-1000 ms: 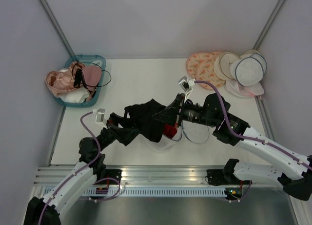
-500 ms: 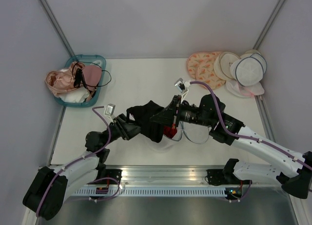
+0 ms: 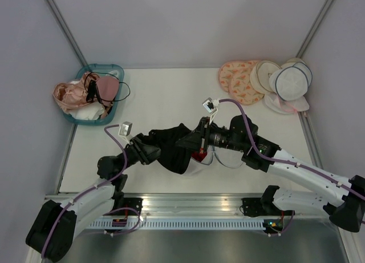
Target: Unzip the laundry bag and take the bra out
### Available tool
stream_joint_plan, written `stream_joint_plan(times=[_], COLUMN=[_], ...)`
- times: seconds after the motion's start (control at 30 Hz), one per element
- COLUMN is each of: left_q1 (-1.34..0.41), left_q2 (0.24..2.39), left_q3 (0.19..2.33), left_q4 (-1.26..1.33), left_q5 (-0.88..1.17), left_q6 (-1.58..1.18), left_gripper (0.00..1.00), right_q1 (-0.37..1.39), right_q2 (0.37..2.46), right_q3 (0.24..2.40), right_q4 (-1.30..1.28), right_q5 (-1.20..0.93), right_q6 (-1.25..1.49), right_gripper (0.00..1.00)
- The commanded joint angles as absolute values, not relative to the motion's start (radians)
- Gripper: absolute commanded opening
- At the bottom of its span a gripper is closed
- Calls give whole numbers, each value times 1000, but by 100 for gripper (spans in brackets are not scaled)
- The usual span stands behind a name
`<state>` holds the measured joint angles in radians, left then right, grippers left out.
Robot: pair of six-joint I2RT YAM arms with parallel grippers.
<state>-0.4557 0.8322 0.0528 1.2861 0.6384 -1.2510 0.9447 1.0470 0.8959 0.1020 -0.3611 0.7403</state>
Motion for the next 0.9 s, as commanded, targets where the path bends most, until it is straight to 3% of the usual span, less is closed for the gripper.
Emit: stream_joint_plan(times=[0.0, 0.07, 0.1, 0.23, 0.3, 0.33, 0.43, 0.5, 0.57, 0.7, 0.87], left_q1=[-459, -459, -460, -459, -454, -450, -443, -439, -427, -362, -230], left_q2=[816, 818, 819, 815, 798, 779, 658, 579, 565, 626, 728], left_q3=[80, 81, 80, 81, 97, 116, 178, 227, 300, 425, 551], left_q4=[1660, 1660, 1660, 1637, 1512, 1427, 983, 700, 596, 408, 360], left_q5=[660, 666, 661, 666, 669, 661, 568, 458, 378, 292, 103], left_q6=[-1272, -1272, -1276, -1264, -1229, -1207, -1024, -856, -740, -614, -523], left_gripper=[42, 9, 2, 2, 2, 2, 2, 2, 2, 2, 2], right_q1=[945, 945, 945, 945, 945, 945, 946, 945, 945, 945, 945], right_q2=[1048, 1048, 1048, 1040, 1026, 1019, 968, 919, 888, 805, 710], right_q3=[885, 885, 887, 905, 929, 940, 974, 989, 997, 999, 956], right_q4=[189, 186, 177, 134, 69, 39, -90, -171, -234, -314, -362], right_q5=[-351, -347, -345, -327, -295, -273, -181, -114, -72, 18, 60], right_q6=[770, 767, 762, 736, 704, 689, 624, 585, 566, 537, 545], right_gripper=[0, 0, 1, 0, 26, 52, 77, 85, 95, 98, 98])
